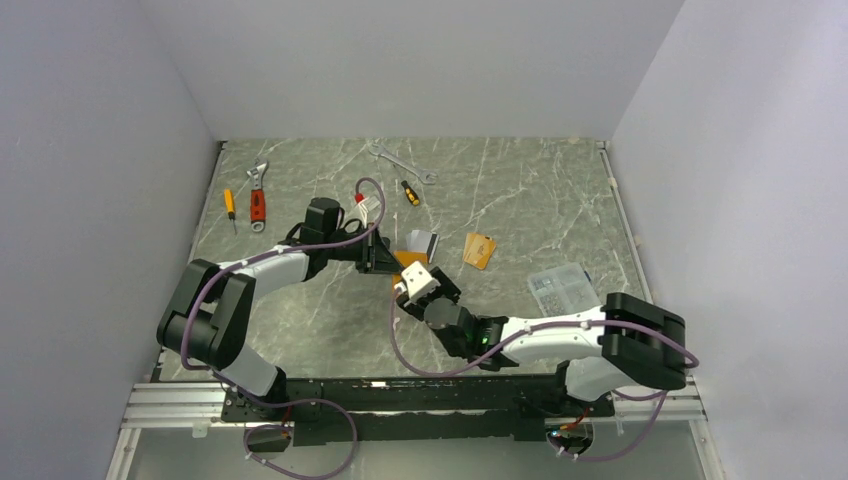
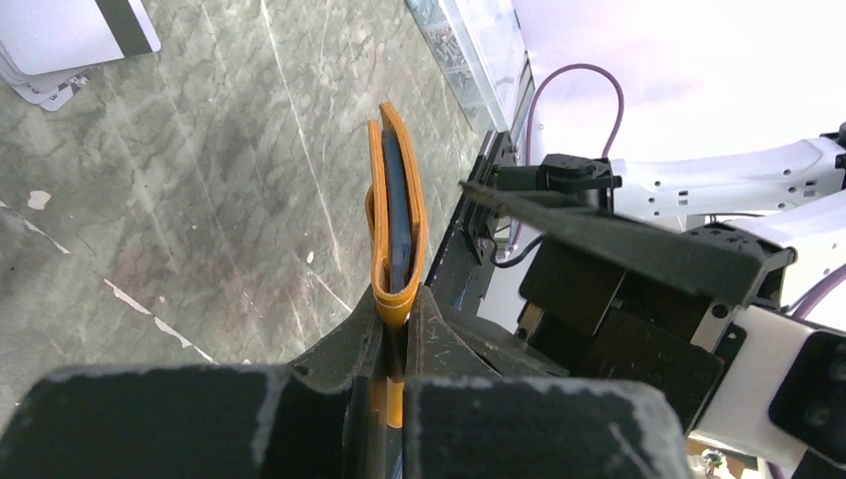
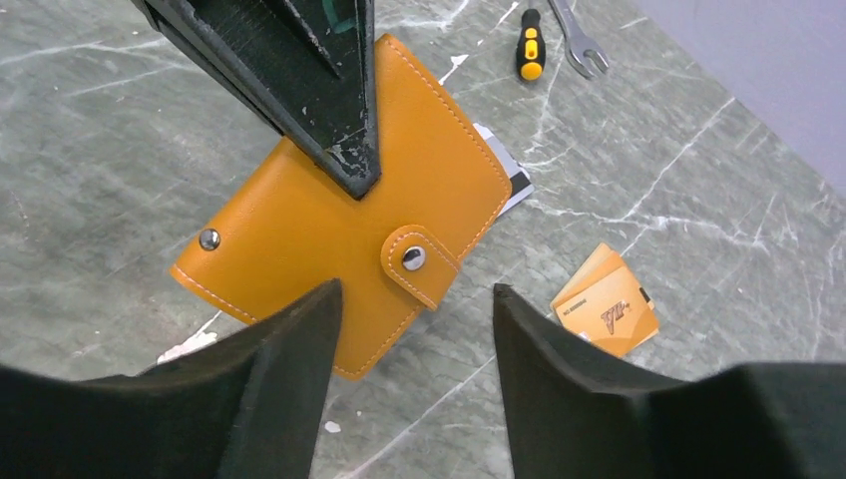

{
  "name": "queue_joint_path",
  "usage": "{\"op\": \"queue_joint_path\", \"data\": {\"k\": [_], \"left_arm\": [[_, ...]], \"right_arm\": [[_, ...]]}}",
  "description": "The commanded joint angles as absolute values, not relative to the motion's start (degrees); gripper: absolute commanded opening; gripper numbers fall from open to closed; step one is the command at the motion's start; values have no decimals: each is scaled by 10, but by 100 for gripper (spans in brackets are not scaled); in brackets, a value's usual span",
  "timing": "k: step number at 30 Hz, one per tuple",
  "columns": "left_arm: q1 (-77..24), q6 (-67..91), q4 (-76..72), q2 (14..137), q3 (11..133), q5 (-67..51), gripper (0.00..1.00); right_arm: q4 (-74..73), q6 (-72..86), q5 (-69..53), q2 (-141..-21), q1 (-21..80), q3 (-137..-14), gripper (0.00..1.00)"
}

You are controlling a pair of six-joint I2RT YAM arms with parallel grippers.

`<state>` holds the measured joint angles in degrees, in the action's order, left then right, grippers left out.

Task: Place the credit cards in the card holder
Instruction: Open the card holder at the center of the board.

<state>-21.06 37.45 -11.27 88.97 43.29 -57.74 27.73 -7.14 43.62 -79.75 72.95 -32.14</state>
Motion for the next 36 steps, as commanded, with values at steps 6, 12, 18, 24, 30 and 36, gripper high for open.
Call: {"op": "queue_joint_path", "data": {"k": [6,12,18,24,30,36], "left_arm": [[-206,410,-148,864,429,-609,0],[-206,417,-158,870,421,-606,0],[-207,415,-160,876,419,-603,0],[-207,408,-154,874,419,-602,0],[-213,388,-140,874,422,-599,0],[-228,366,-123,868,428,-596,0]], "right_arm": [[356,-132,496,-857,732,-349,42],[459,-186,542,-905,732,-360,20],[531,-230,549,-946,742,-374,2],[586,-255,560,-961,746,-379,0],[598,-198,589,-954,741,-402,0],[462,16,606,-894,700,-413,0]]}}
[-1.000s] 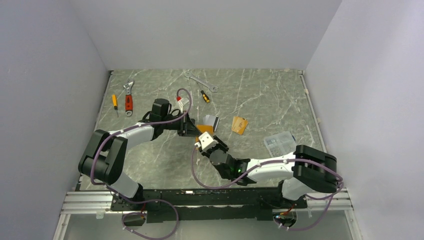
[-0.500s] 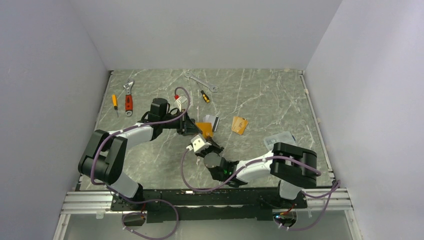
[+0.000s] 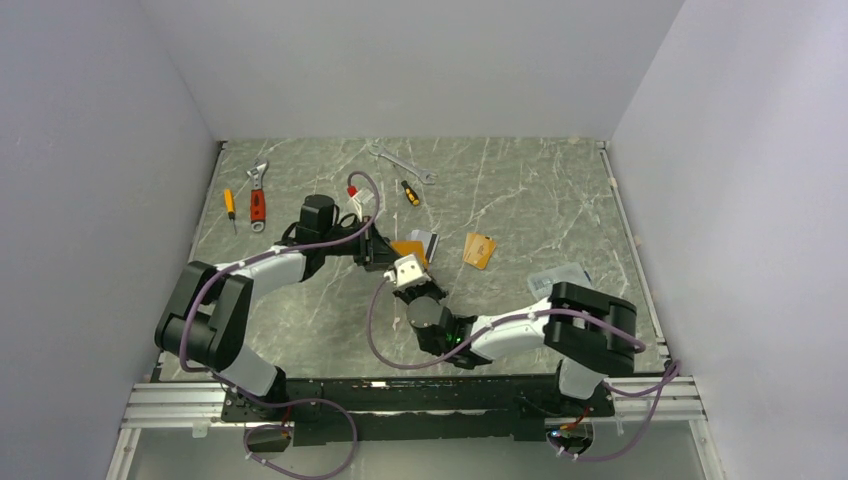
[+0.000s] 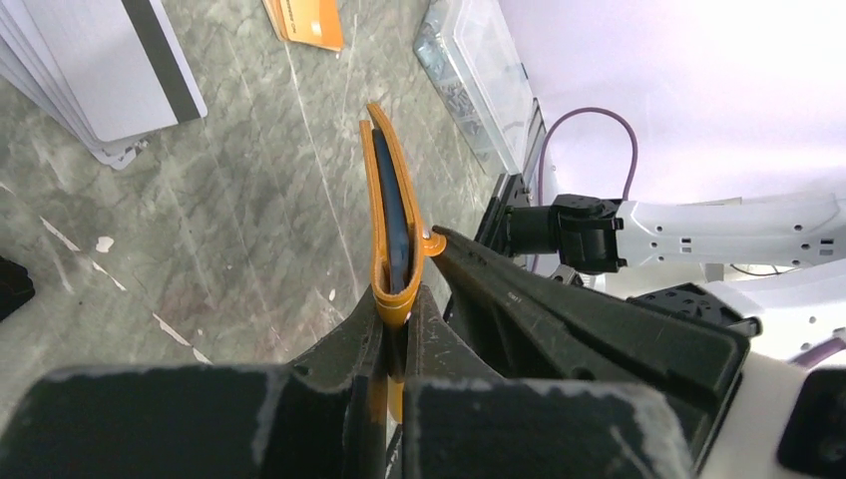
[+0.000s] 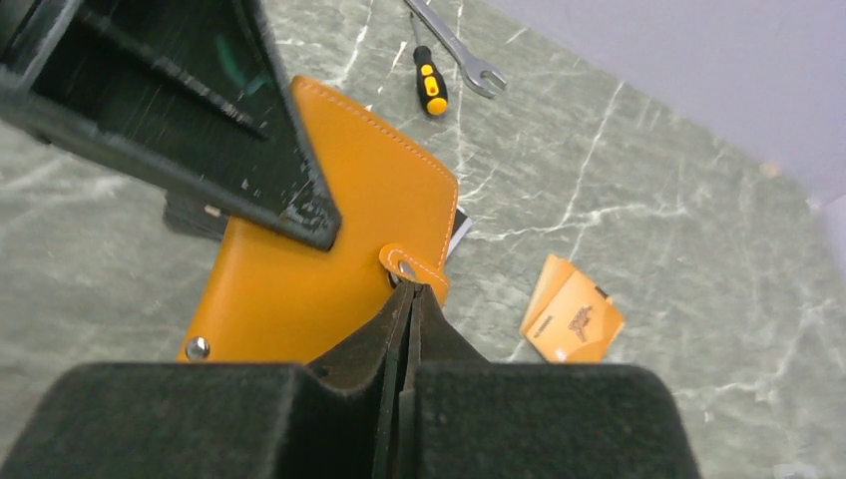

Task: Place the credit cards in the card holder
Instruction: Open the card holder at the center of the board.

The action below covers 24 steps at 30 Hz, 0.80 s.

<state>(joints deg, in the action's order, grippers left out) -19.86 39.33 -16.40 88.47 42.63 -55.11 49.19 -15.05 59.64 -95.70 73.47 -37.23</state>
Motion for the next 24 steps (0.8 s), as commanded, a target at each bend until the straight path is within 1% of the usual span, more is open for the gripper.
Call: {"op": "queue_joint_path", "data": {"k": [1,7,11,15,16,17,18,19,20,21,22,24], "left_arm": [[-228,365,-123,866,428,-596,0],[-229,369,-127,860,429,-601,0],[-229,372,-131,859,428,-600,0],[-235,376,-150,865,410,-582,0],[-240,373,-149,870,408,-574,1],[-245,368,-147,875,407,-564,1],[-250,362,-145,881,407,-554,2],[-256,358,-143,889,407,-544,2],[-260,354,-140,895,409,-532,2],[-264,354,-144,903,406,-522,2],[-267,357,-151,908,402,-514,2],[-274,356,-156,919,399,-499,4]], "right_arm": [[433,51,601,-884,691,-414,0],[320,200,588,-839,655,-397,0],[271,256,581,-820,648,-393,0],[160,324,567,-775,648,-385,0],[131,341,559,-758,647,-381,8],[104,354,552,-739,648,-375,17],[79,364,536,-715,648,-370,31],[63,370,520,-698,647,-366,43],[47,376,501,-683,646,-364,51],[37,378,470,-673,645,-362,57],[25,383,446,-670,640,-366,61],[-19,402,406,-686,634,-386,65]]}}
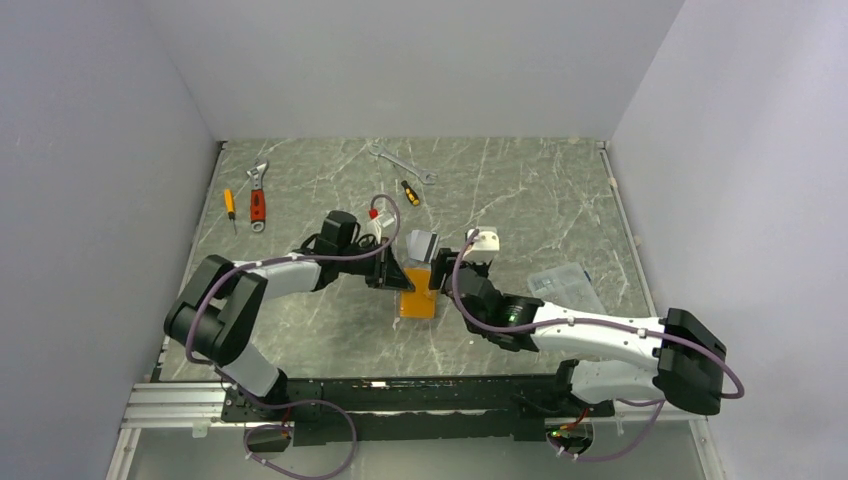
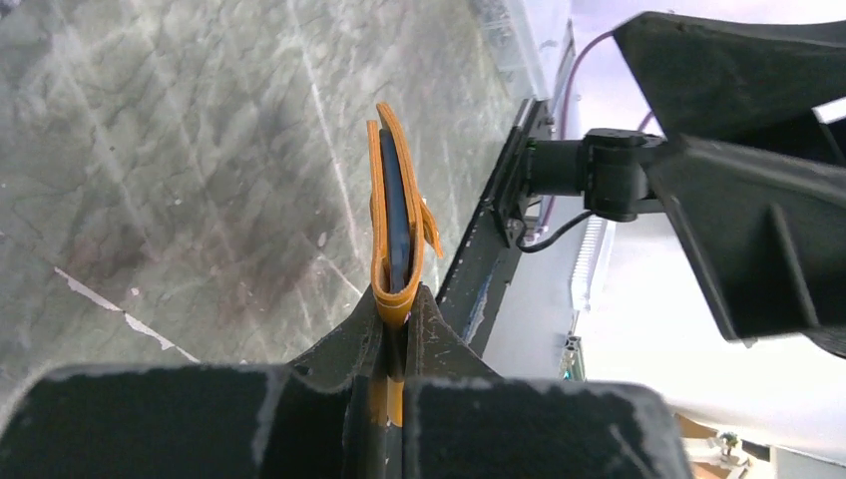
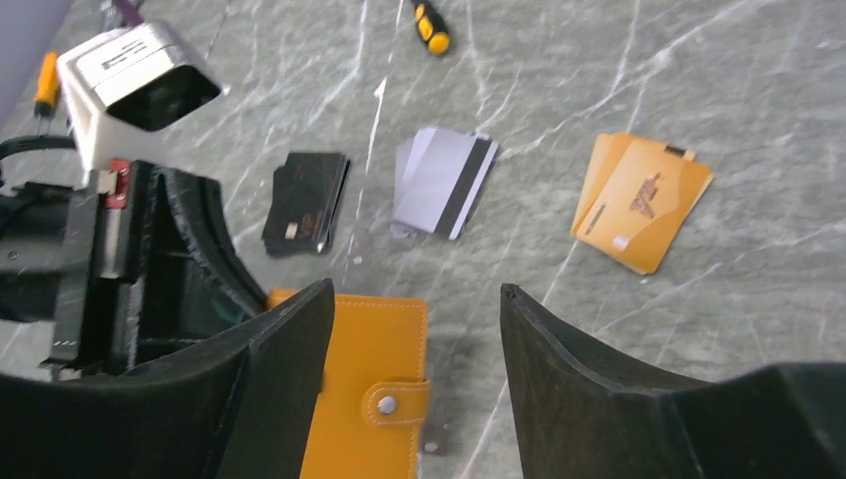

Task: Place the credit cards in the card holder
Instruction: Open the card holder at the center of the board, then place the card holder at the center of the board.

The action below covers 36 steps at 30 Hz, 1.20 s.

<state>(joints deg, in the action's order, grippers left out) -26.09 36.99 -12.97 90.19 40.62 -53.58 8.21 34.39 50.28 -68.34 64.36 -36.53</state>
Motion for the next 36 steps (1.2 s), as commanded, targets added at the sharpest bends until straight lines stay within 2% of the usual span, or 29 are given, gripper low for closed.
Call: {"op": "queue_joint_path", "data": {"k": [1,5,14,22,24,27,30,33,36], "left_arm": [[-279,350,-154,926,401,-493,5],[-282,330,-146,956,406,-468,9],[-283,334,-136,960,396,-452,9],[-284,326,-119,959,402,-451,9],[-283,323,-113,959,405,-452,9],[-284,314,-103,955,405,-446,10],[-284,310,-98,952,405,-444,15],[-285,300,-82,950,411,-434,26],[-284,278,-58,938,418,-411,47]], "right_arm": [[-40,411,393,-700,634,-398,66],[-69,432,357,-758,632,-415,66],[-42,414,329,-859,631,-437,62],[-6,384,323,-896,631,-449,58],[-13,391,338,-900,631,-447,51],[-21,407,361,-886,627,-429,28],[-28,424,366,-870,615,-411,11],[-21,434,364,-855,608,-397,0],[-11,435,353,-851,606,-390,0]]}}
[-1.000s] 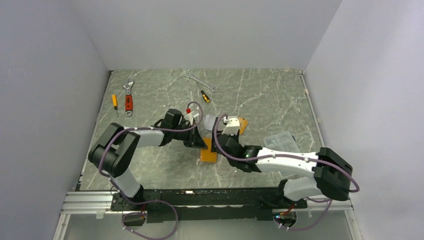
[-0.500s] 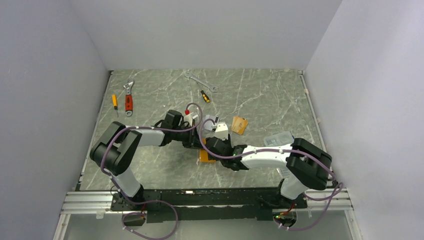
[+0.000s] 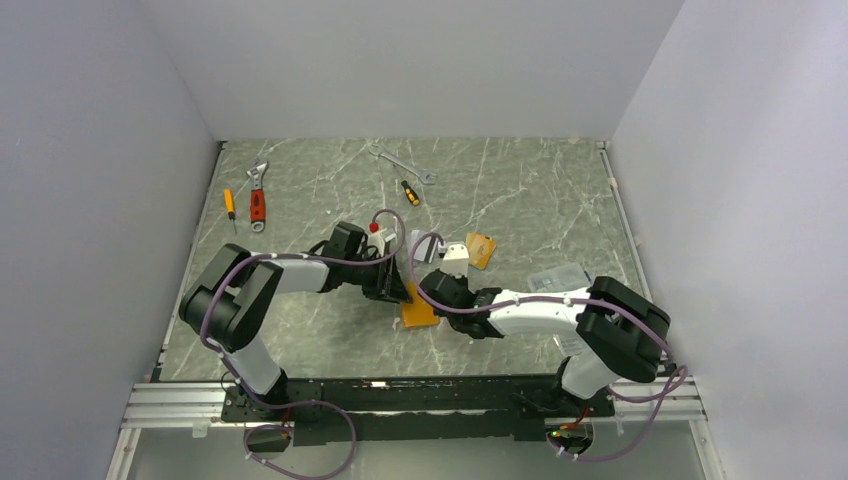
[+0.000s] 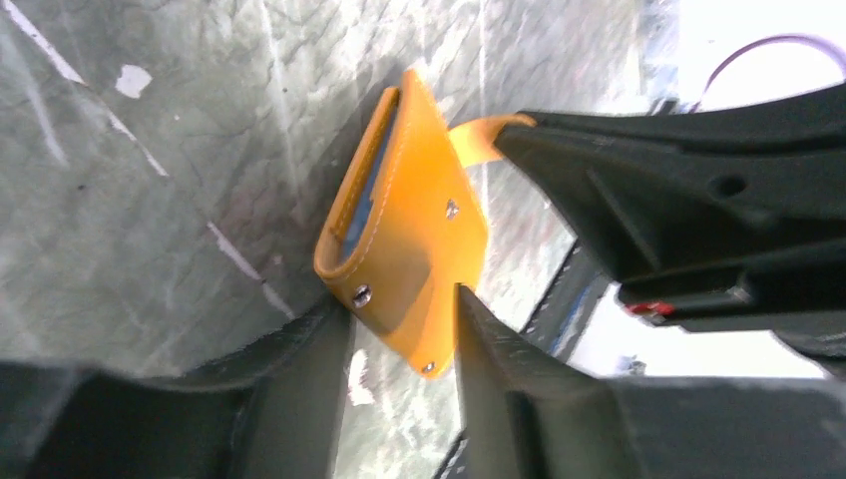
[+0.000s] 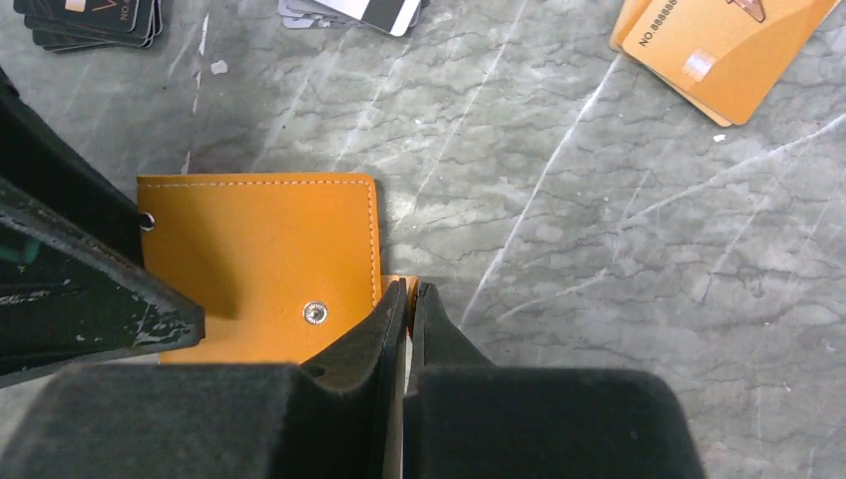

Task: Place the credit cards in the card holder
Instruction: Place the card holder at the center of the board, then pick up the credit card from the center of the board.

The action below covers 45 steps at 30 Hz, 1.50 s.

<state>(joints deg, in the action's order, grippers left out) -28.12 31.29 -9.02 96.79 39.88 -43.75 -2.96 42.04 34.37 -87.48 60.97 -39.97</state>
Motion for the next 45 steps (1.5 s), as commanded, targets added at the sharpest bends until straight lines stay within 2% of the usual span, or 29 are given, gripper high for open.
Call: {"op": "queue_joint_path", "data": {"k": [1,3,4,6,9,13,16,18,21,27,30,39,41,45], "left_arm": [[-285,270,-49,932,419,-404,60],[-285,250,-22,919,429,-389,80],[-286,227,-4,911,442,-378,85],[-286,190,46,894,466,-355,90],[-286,134,98,871,505,-356,91],[-289,55,182,863,564,-356,91],[-287,-2,240,862,594,-313,91],[-283,-44,256,858,600,-274,92],[-247,-56,281,872,623,-269,93],[-135,-15,261,929,646,-271,90],[-111,24,229,959,646,-291,87],[-77,125,118,1013,585,-369,73],[-71,135,105,1024,579,-383,71],[-68,137,93,1036,575,-389,69]], "right_arm": [[-12,436,352,-852,605,-390,0],[-11,438,345,-852,603,-387,0],[-7,440,337,-849,600,-383,0],[6,441,318,-833,595,-369,0],[51,435,266,-793,586,-341,0],[51,429,215,-756,574,-341,0],[27,423,199,-748,569,-336,0],[17,428,192,-738,567,-325,20],[13,421,180,-709,557,-319,36],[-31,368,161,-697,492,-407,53],[-12,347,135,-740,463,-475,55],[67,354,-17,-1036,428,-664,38],[65,361,-36,-1088,427,-701,39],[77,373,-44,-1144,426,-732,50]]}}
